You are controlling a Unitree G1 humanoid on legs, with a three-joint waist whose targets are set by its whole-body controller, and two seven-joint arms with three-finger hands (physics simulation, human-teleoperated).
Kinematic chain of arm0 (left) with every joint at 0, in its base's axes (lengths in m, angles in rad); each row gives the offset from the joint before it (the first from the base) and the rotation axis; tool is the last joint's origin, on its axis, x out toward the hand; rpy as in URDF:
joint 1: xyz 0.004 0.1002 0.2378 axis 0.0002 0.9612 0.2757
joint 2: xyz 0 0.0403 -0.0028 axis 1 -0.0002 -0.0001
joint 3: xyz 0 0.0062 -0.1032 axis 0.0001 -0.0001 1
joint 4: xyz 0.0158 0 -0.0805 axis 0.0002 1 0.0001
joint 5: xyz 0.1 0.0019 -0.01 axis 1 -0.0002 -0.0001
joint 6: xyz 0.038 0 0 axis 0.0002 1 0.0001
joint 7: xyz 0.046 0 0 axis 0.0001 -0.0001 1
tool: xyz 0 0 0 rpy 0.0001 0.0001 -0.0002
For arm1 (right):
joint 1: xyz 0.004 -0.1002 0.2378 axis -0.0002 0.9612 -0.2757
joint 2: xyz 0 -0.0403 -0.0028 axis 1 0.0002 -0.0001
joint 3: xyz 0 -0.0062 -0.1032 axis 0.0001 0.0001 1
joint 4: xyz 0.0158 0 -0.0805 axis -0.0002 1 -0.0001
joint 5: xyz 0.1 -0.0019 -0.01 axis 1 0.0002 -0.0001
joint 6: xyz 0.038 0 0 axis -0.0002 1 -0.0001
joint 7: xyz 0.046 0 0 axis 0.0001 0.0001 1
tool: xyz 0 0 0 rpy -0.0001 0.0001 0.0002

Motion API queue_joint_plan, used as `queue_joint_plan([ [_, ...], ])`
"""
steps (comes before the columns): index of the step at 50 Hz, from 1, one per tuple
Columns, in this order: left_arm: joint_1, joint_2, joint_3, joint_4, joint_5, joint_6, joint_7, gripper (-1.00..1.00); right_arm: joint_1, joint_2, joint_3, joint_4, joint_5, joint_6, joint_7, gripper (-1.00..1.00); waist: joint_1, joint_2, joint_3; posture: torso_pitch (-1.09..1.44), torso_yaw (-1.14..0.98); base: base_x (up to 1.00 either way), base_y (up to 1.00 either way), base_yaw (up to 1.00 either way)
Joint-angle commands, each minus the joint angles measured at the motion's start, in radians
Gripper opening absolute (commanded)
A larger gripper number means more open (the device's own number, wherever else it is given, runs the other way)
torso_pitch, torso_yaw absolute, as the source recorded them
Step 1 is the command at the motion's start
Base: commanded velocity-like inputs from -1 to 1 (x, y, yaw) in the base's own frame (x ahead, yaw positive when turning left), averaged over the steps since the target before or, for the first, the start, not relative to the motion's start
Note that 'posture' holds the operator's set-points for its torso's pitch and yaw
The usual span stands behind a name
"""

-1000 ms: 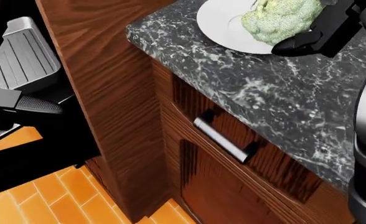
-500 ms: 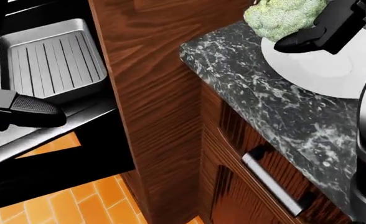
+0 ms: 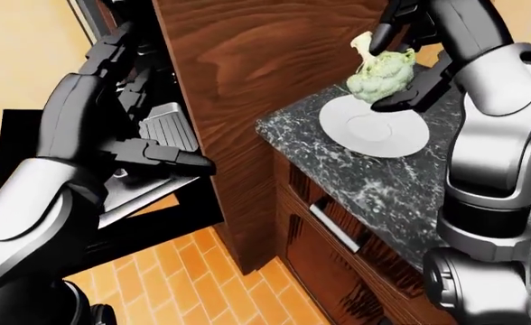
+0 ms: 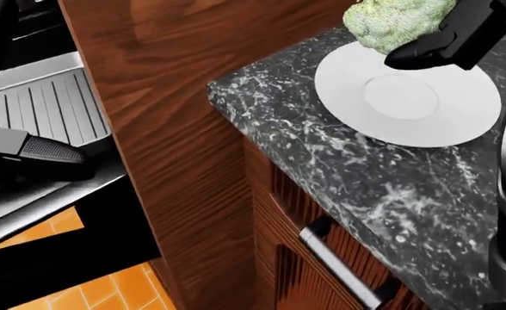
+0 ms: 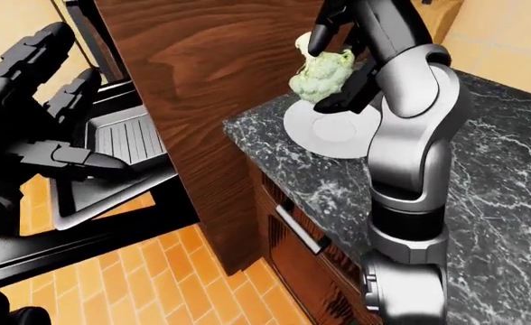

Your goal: Pick the broccoli from the oven and place it on the plate on the counter.

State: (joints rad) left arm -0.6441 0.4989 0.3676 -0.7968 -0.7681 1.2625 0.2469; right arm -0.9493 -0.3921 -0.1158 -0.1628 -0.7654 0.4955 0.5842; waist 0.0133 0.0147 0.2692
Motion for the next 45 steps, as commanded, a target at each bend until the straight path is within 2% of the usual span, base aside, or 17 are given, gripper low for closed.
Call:
queue_joint_plan([
  [1,-0.016,0.011,0.011,-0.015,0.006,-0.038,0.001,1.00,-0.043,-0.013,-0.006,-0.009,-0.002,-0.026,-0.013,-1.00,0.004,-0.002,-0.029,1.40,0.00,0.00,0.00,0.00],
  [8,-0.010,0.008,0.007,-0.018,0.010,-0.042,0.000,1.00,-0.085,-0.025,0.000,0.106,-0.010,-0.072,-0.037,-1.00,0.008,0.011,-0.036,1.40,0.00,0.00,0.00,0.00],
  [17,-0.012,0.004,0.000,-0.016,0.024,-0.041,-0.009,1.00,-0.166,-0.030,0.008,0.394,-0.011,-0.174,-0.162,-1.00,0.010,0.014,-0.043,1.40,0.00,0.00,0.00,0.00],
  [30,-0.030,-0.001,-0.010,-0.016,0.039,-0.027,-0.018,1.00,-0.305,-0.052,-0.001,0.793,0.063,-0.241,-0.366,-1.00,0.008,0.017,-0.027,1.40,0.00,0.00,0.00,0.00],
  [39,-0.029,-0.011,-0.011,-0.022,0.058,-0.022,-0.031,1.00,-0.348,-0.071,0.014,0.917,0.090,-0.216,-0.445,-1.00,0.008,0.017,-0.016,1.40,0.00,0.00,0.00,0.00],
  [45,-0.021,-0.014,-0.004,-0.022,0.066,-0.025,-0.041,1.00,-0.324,-0.077,0.019,0.902,0.092,-0.209,-0.428,-1.00,0.009,0.014,-0.014,1.40,0.00,0.00,0.00,0.00],
])
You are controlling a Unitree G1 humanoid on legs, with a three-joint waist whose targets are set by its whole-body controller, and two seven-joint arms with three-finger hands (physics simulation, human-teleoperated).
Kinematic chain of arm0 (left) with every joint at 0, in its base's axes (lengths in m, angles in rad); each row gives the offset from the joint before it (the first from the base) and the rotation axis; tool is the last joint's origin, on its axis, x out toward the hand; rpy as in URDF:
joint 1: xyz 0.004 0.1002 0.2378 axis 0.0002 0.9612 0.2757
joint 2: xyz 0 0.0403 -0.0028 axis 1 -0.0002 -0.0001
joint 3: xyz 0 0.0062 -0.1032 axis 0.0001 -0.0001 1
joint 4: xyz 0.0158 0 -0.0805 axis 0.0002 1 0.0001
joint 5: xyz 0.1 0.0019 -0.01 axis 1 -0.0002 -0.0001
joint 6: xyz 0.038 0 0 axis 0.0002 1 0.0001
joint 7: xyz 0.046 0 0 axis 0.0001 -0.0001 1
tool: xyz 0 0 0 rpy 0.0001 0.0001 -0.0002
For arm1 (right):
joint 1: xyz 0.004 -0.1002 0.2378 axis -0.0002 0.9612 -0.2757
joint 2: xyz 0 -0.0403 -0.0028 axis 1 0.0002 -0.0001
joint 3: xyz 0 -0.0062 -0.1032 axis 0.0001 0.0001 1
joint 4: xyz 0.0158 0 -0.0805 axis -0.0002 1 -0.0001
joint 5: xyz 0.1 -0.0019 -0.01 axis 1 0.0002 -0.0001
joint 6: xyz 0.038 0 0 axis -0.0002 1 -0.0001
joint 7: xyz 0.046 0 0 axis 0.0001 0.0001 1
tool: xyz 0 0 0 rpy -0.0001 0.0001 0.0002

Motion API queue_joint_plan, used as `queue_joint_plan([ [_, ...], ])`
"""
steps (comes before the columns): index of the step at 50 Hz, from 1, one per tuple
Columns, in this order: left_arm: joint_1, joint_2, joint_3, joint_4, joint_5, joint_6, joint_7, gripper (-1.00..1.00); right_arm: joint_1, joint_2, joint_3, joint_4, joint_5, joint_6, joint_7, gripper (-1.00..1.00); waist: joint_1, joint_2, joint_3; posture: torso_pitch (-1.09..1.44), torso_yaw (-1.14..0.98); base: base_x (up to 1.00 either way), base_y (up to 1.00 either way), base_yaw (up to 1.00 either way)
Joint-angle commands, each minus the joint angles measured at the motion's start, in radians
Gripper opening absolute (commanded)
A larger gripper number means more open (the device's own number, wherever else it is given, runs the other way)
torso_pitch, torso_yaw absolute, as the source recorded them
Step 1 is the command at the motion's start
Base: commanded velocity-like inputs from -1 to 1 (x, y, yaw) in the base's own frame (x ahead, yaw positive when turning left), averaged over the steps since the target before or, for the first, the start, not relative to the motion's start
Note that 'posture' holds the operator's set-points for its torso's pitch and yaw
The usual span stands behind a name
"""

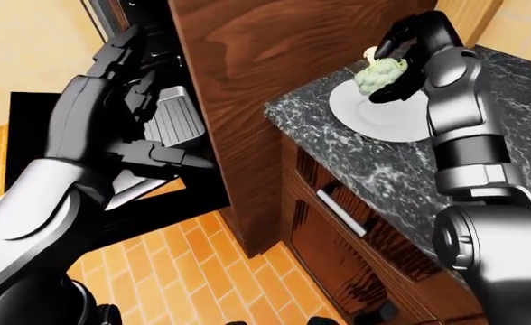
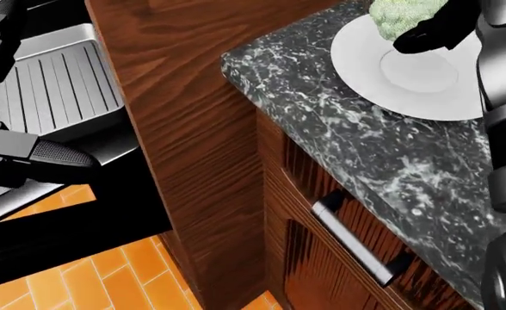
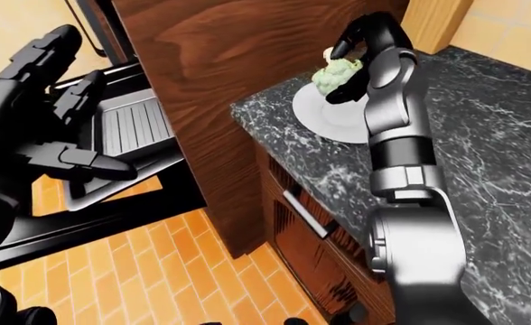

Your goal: Pick the broccoli from the oven and place it on the plate on the counter.

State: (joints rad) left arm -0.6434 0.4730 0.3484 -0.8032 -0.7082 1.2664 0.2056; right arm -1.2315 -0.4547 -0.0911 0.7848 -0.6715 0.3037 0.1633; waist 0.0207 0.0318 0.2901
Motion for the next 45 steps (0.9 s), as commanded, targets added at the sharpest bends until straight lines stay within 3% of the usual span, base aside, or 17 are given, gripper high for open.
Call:
queue_joint_plan([
  [1,-0.022,0.012,0.017,-0.017,0.006,-0.028,0.000,1.00,-0.039,-0.016,-0.006,-0.052,-0.003,-0.015,-0.004,-1.00,0.001,-0.004,-0.034,1.40,0.00,0.00,0.00,0.00],
  [10,-0.028,0.013,0.019,-0.016,0.000,-0.024,0.005,1.00,0.016,-0.024,-0.015,-0.085,-0.010,-0.002,0.012,-1.00,0.006,-0.006,-0.027,1.40,0.00,0.00,0.00,0.00],
  [31,-0.040,0.012,0.013,-0.008,0.006,-0.024,0.003,1.00,0.065,-0.049,-0.017,-0.046,-0.034,-0.025,-0.008,-1.00,0.017,-0.009,-0.038,1.40,0.00,0.00,0.00,0.00],
  [40,-0.031,0.010,0.014,-0.012,0.009,-0.026,-0.001,1.00,0.071,-0.048,-0.014,-0.006,-0.042,-0.045,-0.033,-0.78,0.017,-0.009,-0.044,1.40,0.00,0.00,0.00,0.00],
  [45,-0.028,0.009,0.017,-0.016,0.009,-0.025,-0.001,1.00,0.079,-0.048,-0.015,-0.011,-0.044,-0.044,-0.034,-0.35,0.016,-0.009,-0.044,1.40,0.00,0.00,0.00,0.00],
])
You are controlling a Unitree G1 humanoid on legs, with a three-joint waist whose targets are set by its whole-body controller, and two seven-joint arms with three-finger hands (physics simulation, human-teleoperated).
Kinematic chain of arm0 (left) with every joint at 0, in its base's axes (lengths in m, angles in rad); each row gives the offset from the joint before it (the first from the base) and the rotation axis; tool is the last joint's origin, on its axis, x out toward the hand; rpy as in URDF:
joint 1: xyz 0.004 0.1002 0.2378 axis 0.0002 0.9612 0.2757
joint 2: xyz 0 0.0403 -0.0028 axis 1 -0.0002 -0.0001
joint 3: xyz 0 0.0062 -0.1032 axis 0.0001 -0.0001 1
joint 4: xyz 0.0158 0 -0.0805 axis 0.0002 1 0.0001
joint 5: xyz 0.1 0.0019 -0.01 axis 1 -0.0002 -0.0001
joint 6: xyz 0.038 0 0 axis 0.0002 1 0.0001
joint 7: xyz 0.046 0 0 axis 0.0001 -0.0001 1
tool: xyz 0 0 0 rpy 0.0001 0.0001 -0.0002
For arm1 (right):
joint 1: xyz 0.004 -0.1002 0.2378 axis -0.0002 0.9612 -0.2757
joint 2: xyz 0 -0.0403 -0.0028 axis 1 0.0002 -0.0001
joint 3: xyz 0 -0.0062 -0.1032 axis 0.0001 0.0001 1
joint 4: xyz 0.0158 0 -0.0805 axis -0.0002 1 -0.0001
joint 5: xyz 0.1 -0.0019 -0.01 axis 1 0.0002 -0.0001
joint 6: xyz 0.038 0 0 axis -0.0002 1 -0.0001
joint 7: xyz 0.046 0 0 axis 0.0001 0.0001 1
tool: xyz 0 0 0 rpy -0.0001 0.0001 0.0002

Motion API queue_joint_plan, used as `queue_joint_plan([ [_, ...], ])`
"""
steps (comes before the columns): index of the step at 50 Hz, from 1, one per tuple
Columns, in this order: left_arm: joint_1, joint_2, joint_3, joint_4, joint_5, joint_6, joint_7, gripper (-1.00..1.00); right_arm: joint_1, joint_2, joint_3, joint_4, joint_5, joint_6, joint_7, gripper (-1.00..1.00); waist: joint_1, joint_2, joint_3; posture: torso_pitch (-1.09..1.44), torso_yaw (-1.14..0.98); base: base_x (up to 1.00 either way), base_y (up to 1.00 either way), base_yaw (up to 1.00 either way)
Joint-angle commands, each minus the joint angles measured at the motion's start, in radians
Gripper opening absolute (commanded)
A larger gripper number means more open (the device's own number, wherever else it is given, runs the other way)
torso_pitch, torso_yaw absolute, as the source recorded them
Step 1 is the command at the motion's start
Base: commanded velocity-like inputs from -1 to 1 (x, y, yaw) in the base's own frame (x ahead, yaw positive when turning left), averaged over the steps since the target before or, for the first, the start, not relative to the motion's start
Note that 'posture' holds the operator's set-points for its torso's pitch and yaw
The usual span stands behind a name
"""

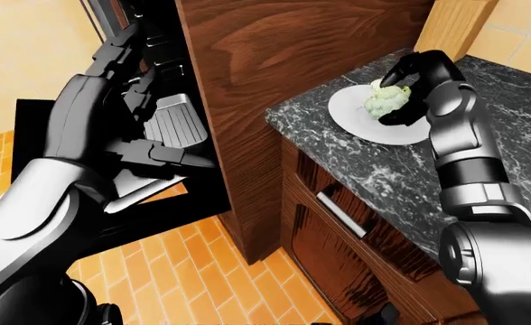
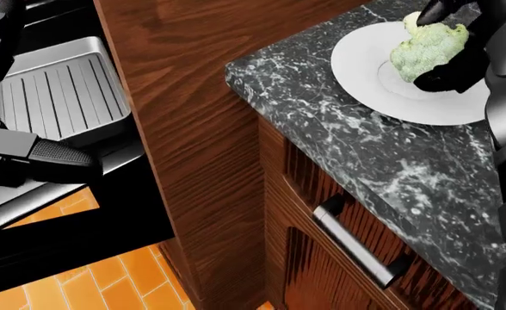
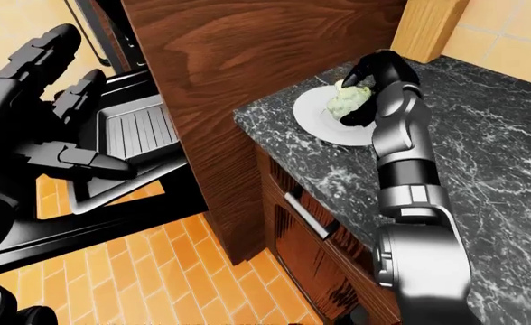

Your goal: Pick the broccoli from the oven and place it on the plate on the counter.

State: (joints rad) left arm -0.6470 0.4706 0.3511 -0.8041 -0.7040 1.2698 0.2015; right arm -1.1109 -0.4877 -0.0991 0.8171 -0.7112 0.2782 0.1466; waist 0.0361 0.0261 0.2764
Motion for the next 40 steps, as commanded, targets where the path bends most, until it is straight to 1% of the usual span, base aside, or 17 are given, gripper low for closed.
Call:
queue_joint_plan([
  [1,-0.025,0.011,0.015,-0.015,0.004,-0.027,0.003,1.00,-0.043,-0.014,-0.007,-0.034,-0.004,-0.024,-0.023,-0.31,0.000,-0.003,-0.030,1.40,0.00,0.00,0.00,0.00],
  [4,-0.024,0.011,0.016,-0.016,0.003,-0.027,0.003,1.00,-0.038,-0.013,-0.006,-0.038,-0.004,-0.021,-0.021,-0.07,-0.001,-0.004,-0.029,1.40,0.00,0.00,0.00,0.00],
  [6,-0.019,0.009,0.015,-0.021,0.003,-0.028,0.005,1.00,-0.031,-0.010,-0.006,-0.042,-0.004,-0.022,-0.022,-0.01,-0.002,-0.005,-0.029,1.40,0.00,0.00,0.00,0.00],
  [10,-0.023,0.010,0.018,-0.020,0.000,-0.025,0.006,1.00,-0.030,-0.011,-0.007,-0.041,-0.003,-0.025,-0.021,0.00,-0.004,-0.006,-0.029,1.40,0.00,0.00,0.00,0.00],
  [12,-0.022,0.010,0.018,-0.020,0.000,-0.025,0.007,1.00,-0.030,-0.010,-0.007,-0.046,-0.003,-0.025,-0.017,0.05,-0.005,-0.006,-0.028,1.40,0.00,0.00,0.00,0.00],
  [13,-0.023,0.012,0.017,-0.017,0.001,-0.027,0.005,1.00,-0.029,-0.010,-0.007,-0.048,-0.003,-0.025,-0.017,0.22,-0.006,-0.007,-0.028,1.40,0.00,0.00,0.00,0.00],
  [17,-0.029,0.012,0.019,-0.017,-0.006,-0.022,0.011,1.00,-0.018,-0.008,-0.008,-0.086,-0.003,-0.012,0.003,0.40,-0.006,-0.008,-0.027,1.40,0.00,0.00,0.00,0.00],
  [23,-0.041,0.016,0.014,-0.011,-0.009,-0.021,0.016,1.00,-0.010,-0.010,-0.012,-0.130,-0.005,-0.002,0.028,0.49,-0.006,-0.009,-0.023,1.40,0.00,0.00,0.00,0.00],
  [24,-0.043,0.014,0.012,-0.009,-0.009,-0.022,0.018,1.00,-0.006,-0.009,-0.013,-0.137,-0.003,-0.003,0.034,0.53,-0.006,-0.009,-0.022,1.40,0.00,0.00,0.00,0.00],
  [31,-0.060,0.022,0.020,-0.010,-0.030,-0.007,0.030,1.00,-0.017,-0.033,-0.025,-0.196,-0.006,0.017,0.079,0.48,-0.005,-0.010,-0.018,1.40,0.00,0.00,0.00,0.00],
  [33,-0.062,0.026,0.027,-0.009,-0.037,-0.006,0.033,1.00,-0.005,-0.047,-0.037,-0.272,-0.004,0.049,0.120,0.48,-0.004,-0.010,-0.015,1.40,0.00,0.00,0.00,0.00],
  [36,-0.073,0.041,0.046,-0.002,-0.061,0.001,0.043,1.00,0.029,-0.063,-0.059,-0.355,0.013,0.070,0.152,0.47,-0.001,-0.011,-0.013,1.40,0.00,0.00,0.00,0.00],
  [39,-0.089,0.071,0.081,0.020,-0.097,0.003,0.054,1.00,0.072,-0.087,-0.089,-0.468,0.045,0.103,0.200,0.47,0.000,-0.013,-0.013,1.40,0.00,0.00,0.00,0.00],
  [40,-0.092,0.079,0.087,0.023,-0.112,0.004,0.063,1.00,0.076,-0.094,-0.091,-0.485,0.049,0.110,0.207,0.46,0.001,-0.014,-0.014,1.40,0.00,0.00,0.00,0.00],
])
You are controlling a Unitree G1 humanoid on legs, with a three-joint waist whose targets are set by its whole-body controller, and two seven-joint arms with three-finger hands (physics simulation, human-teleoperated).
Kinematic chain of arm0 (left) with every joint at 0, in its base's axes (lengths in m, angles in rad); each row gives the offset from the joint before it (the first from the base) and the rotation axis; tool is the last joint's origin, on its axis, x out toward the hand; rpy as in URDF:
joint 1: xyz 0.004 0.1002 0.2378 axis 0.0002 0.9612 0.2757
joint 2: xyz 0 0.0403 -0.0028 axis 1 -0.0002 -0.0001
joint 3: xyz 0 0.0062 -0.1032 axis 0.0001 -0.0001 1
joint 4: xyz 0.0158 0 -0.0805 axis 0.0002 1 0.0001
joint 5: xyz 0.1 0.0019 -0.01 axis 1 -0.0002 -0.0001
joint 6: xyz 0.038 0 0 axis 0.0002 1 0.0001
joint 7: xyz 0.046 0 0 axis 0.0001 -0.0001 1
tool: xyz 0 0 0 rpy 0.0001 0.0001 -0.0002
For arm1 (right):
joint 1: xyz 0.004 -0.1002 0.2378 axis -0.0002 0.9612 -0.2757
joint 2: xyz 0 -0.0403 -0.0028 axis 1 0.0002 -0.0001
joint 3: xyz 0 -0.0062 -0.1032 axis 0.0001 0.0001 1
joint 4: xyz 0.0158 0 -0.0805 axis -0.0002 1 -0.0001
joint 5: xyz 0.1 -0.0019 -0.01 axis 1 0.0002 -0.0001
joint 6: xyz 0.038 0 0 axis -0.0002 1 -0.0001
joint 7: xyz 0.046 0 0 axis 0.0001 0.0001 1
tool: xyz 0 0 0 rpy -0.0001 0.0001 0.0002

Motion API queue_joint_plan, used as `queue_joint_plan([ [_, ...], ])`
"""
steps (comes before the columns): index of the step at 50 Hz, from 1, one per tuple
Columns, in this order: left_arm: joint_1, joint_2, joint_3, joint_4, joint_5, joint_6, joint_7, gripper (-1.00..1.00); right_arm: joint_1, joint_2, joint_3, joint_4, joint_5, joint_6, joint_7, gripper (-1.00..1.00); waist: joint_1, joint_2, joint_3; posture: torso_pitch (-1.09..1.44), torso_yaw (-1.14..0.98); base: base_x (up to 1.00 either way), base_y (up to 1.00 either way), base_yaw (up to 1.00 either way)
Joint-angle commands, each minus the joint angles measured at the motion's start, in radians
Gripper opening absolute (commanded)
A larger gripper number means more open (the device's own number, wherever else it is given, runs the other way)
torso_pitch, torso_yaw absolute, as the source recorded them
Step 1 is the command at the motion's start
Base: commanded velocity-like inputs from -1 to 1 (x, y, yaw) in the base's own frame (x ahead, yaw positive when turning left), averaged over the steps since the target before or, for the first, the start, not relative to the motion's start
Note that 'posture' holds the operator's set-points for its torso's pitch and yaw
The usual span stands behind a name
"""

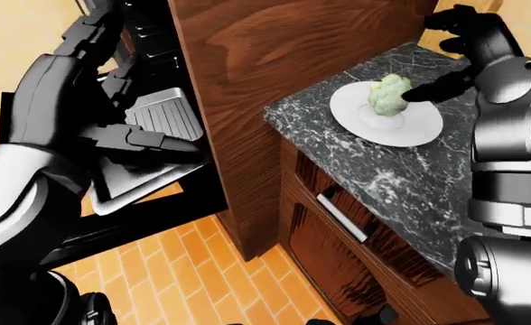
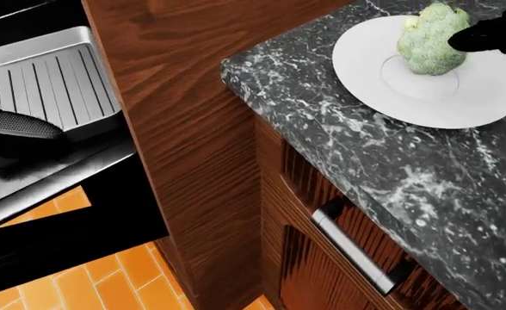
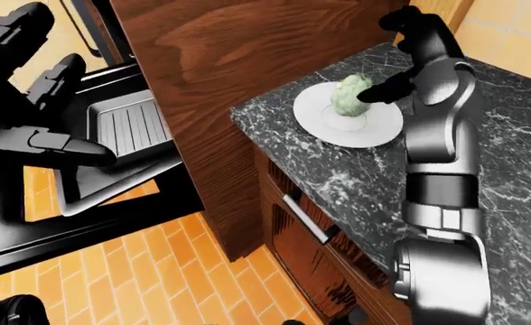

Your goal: Pick the broccoli from the oven and place it on the plate on the counter.

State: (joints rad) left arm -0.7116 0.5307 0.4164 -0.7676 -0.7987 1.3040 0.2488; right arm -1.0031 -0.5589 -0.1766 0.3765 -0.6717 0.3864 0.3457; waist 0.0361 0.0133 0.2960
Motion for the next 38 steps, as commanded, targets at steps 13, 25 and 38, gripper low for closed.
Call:
queue_joint_plan([
  [13,-0.010,0.245,0.123,0.038,-0.324,-0.079,0.175,1.00,0.081,-0.237,-0.163,-0.500,0.148,0.211,0.271,1.00,0.001,0.001,-0.033,1.40,0.00,0.00,0.00,0.00],
  [25,0.237,0.462,0.265,0.058,-0.573,-0.300,0.278,1.00,0.399,-0.358,-0.463,-0.925,0.418,0.378,0.315,1.00,-0.004,-0.001,-0.044,1.40,0.00,0.00,0.00,0.00],
  [38,0.462,0.508,0.547,0.036,-0.678,-0.370,0.287,1.00,0.737,-0.449,-0.998,-1.029,0.684,0.329,0.337,1.00,-0.012,-0.007,-0.022,1.40,0.00,0.00,0.00,0.00],
])
